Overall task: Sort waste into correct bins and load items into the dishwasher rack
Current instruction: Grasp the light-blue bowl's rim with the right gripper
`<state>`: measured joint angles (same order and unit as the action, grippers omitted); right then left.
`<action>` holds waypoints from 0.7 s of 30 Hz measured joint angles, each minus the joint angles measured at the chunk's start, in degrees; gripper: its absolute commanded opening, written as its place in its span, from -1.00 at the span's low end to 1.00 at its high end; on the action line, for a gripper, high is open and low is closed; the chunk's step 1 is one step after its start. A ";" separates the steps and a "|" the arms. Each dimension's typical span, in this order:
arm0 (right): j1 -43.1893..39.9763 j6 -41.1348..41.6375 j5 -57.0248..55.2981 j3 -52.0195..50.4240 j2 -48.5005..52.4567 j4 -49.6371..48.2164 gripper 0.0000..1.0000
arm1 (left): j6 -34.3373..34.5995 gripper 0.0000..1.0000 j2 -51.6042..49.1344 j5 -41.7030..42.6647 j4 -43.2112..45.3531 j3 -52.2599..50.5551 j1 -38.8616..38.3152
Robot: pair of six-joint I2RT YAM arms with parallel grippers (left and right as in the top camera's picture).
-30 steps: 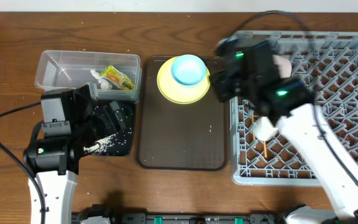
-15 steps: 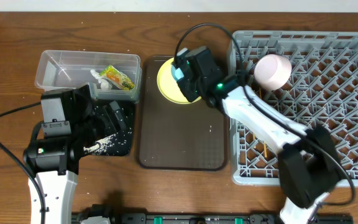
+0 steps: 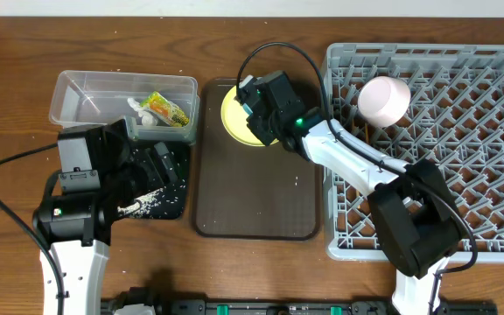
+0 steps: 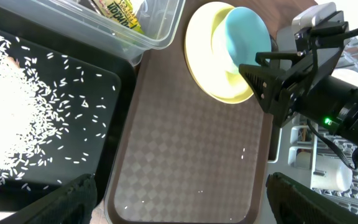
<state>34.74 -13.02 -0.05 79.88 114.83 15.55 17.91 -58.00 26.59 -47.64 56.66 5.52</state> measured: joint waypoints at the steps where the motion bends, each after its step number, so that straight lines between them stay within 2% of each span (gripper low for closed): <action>1: 0.00 -0.04 0.02 0.00 0.00 0.24 -0.26 | 0.00 0.80 0.00 0.00 0.00 0.00 0.00; 13: 0.17 -0.07 0.70 0.00 0.00 2.84 -0.23 | 0.00 0.80 0.00 0.00 0.00 0.00 0.00; 21: 0.33 -1.49 0.79 0.00 1.01 1.03 -0.20 | 0.00 0.80 0.00 0.00 0.00 0.00 0.00</action>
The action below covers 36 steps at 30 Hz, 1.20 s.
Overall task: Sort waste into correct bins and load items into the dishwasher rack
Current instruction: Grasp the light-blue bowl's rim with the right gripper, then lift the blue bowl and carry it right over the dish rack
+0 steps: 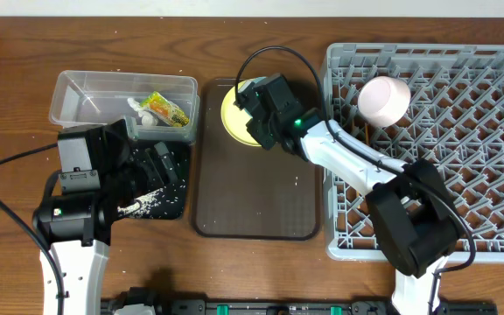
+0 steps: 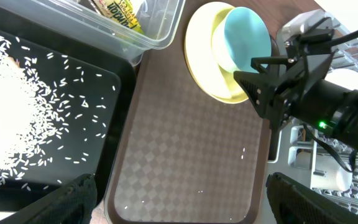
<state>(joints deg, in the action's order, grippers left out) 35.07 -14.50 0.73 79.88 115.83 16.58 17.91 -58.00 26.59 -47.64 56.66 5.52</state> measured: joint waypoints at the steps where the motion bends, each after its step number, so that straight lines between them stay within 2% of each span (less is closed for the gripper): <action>1: 0.00 -0.33 0.00 0.00 0.35 -0.02 -0.20 | 0.00 0.79 0.00 0.00 0.00 0.00 0.00; 3: 0.00 -1.25 0.11 0.00 1.55 -0.39 -0.26 | 0.00 0.79 0.00 0.00 0.00 0.00 0.00; 7: 0.00 -2.95 0.11 0.00 3.19 -0.83 -0.77 | 0.00 0.80 0.00 0.00 0.00 0.00 0.00; 9: 0.00 -2.80 0.20 0.00 3.23 -1.27 -0.94 | 0.00 0.79 0.00 0.02 0.00 0.00 0.00; 16: 0.00 -0.55 -0.07 0.07 2.43 -1.03 -0.98 | 0.00 0.79 0.00 0.00 0.00 0.00 0.00; 21: 0.04 6.56 1.68 0.04 -2.01 0.42 -0.98 | 0.00 0.80 0.00 0.02 -0.02 0.00 0.00; 25: -0.20 13.25 6.75 0.04 -10.62 3.85 -0.98 | 0.00 0.79 0.00 0.00 0.00 0.00 0.00; 30: -4.59 22.34 19.93 0.11 -22.93 6.56 -0.98 | 0.00 0.79 0.00 0.00 0.00 0.00 0.00; 36: -17.99 28.68 41.86 0.35 -26.45 9.14 -0.98 | 0.00 0.79 0.00 0.00 0.00 0.00 0.00</action>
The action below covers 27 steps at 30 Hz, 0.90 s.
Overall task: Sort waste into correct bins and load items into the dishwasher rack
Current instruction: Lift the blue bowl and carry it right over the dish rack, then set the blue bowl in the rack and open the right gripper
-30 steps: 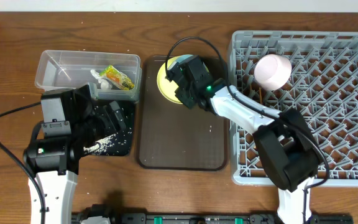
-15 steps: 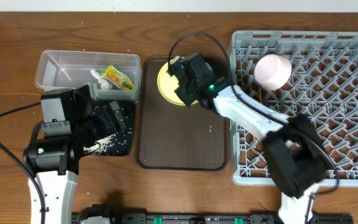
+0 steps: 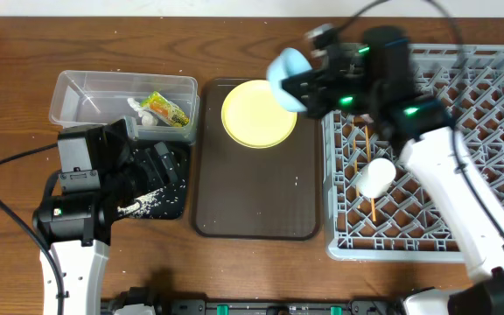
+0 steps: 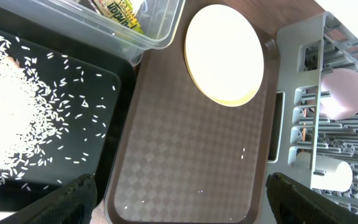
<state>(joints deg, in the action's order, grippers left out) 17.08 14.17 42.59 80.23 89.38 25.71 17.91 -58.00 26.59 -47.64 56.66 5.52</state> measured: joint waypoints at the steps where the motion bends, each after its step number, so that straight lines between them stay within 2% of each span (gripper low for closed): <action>1: -2.69 0.66 3.34 -0.02 0.17 2.08 -0.98 | 0.00 0.80 0.00 0.00 0.00 0.00 0.00; 6: -12.50 -0.79 13.70 -0.72 0.33 10.84 -0.98 | 0.00 0.80 -0.02 0.00 0.00 0.00 0.00; 10: -18.10 -3.78 20.35 -4.24 0.33 12.61 -0.98 | 0.00 0.79 0.00 0.00 0.00 0.00 0.00; 19: -28.26 -7.10 25.46 -18.75 0.35 7.13 -0.98 | 0.00 0.79 -0.02 0.00 0.00 0.00 0.00; 25: -33.86 -8.22 27.98 -22.12 0.35 5.88 -0.97 | 0.00 0.79 0.00 0.00 -0.02 0.00 0.00; 27: -35.58 -8.44 28.63 -22.64 0.35 6.03 -0.91 | 0.00 0.80 0.00 0.00 0.00 0.00 0.00</action>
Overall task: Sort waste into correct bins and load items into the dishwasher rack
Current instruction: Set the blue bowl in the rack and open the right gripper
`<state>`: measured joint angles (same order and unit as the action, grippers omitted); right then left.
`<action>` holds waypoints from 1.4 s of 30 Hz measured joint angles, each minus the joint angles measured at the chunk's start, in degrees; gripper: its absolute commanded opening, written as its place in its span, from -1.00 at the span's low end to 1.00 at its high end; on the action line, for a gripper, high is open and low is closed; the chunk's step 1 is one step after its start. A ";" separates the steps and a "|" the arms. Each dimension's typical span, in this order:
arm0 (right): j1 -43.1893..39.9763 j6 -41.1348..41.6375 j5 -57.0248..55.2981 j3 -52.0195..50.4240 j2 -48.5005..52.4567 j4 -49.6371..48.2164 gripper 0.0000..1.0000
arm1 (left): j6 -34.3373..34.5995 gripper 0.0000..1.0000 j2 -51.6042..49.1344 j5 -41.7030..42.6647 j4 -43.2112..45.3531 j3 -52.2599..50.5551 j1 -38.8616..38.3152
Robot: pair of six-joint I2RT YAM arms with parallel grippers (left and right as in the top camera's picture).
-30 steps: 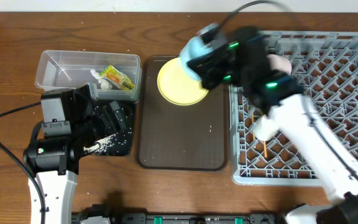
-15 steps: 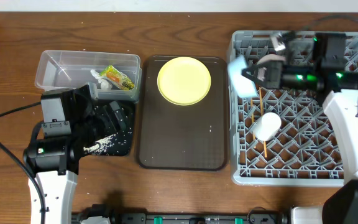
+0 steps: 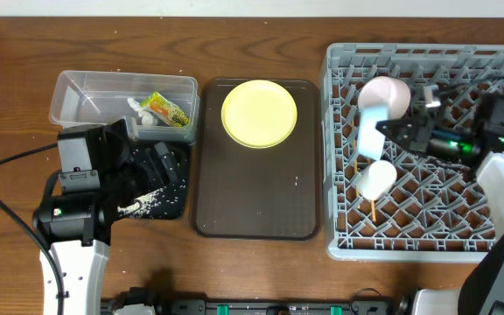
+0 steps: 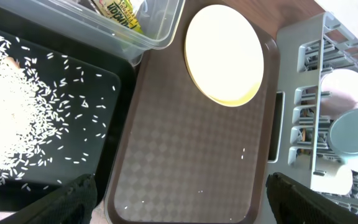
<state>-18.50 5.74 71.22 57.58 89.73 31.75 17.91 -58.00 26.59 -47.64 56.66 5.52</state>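
Observation:
On the brown tray [image 3: 256, 197] lies a yellow plate [image 3: 259, 114], bare, also visible in the left wrist view as the yellow plate [image 4: 224, 55]. My right gripper [image 3: 399, 131] is shut on a light blue bowl [image 3: 370, 136], held on edge over the left part of the grey dishwasher rack [image 3: 488, 236]. The blue bowl [image 4: 353, 130] hangs between a pink cup [image 3: 385, 96] and a white cup [image 3: 376, 179] in the rack. My left gripper [image 4: 178, 202] stands open above the tray's near left edge, with nothing between its fingers.
A clear bin [image 3: 77, 92] at the back left holds wrappers [image 3: 164, 109]. In front of it a black tray [image 3: 169, 203] carries scattered rice [image 4: 8, 118]. Orange sticks [image 3: 373, 210] lie in the rack under the white cup.
My right gripper has carried the blue bowl from above the tray's back right corner to over the rack's left side, beside the pink cup. The left arm has not moved.
The blue bowl sat on the yellow plate with my right gripper at it. Then the gripper was closer round the bowl. Later the bowl was held up off the plate, leaving the plate bare. Now it hangs over the rack.

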 measured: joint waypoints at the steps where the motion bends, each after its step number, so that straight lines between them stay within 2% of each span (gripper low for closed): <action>1: -0.79 -0.15 0.22 -0.17 0.00 0.20 -0.88 | 0.00 0.80 0.00 0.00 0.00 0.00 0.00; 7: -3.78 -0.42 -1.73 -0.44 0.00 1.22 -0.61 | 0.02 0.79 0.00 0.00 0.00 0.00 0.00; 13: -5.27 -0.72 -3.82 -0.46 0.00 1.57 -0.54 | 0.00 0.79 0.00 0.00 0.00 0.00 0.00; 15: -5.95 -1.03 -4.07 -0.48 0.00 1.95 -0.63 | 0.00 0.79 0.00 0.00 0.00 0.00 0.00; 18: -7.13 -1.92 -3.91 -0.55 0.00 3.15 -0.96 | 0.00 0.79 0.00 0.00 0.00 0.00 0.00; 25: -8.98 -2.91 -4.13 -0.52 -0.02 2.82 -0.98 | 0.00 0.79 0.00 0.00 -0.02 0.00 0.00; 29: -8.94 -3.54 -2.08 -0.63 -0.02 -0.76 -0.98 | 0.00 0.80 0.00 0.02 -0.02 0.00 0.00; 36: -7.02 -2.75 4.96 -0.68 -0.02 -6.93 -0.98 | 0.00 0.80 0.00 0.02 -0.02 0.00 0.00; 42: -5.79 -1.40 4.63 -0.68 -0.02 -7.43 -0.98 | 0.00 0.80 0.00 0.00 0.00 0.00 0.00</action>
<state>-24.29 4.34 75.85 56.90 89.71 24.32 17.91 -58.00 26.59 -47.64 56.66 5.52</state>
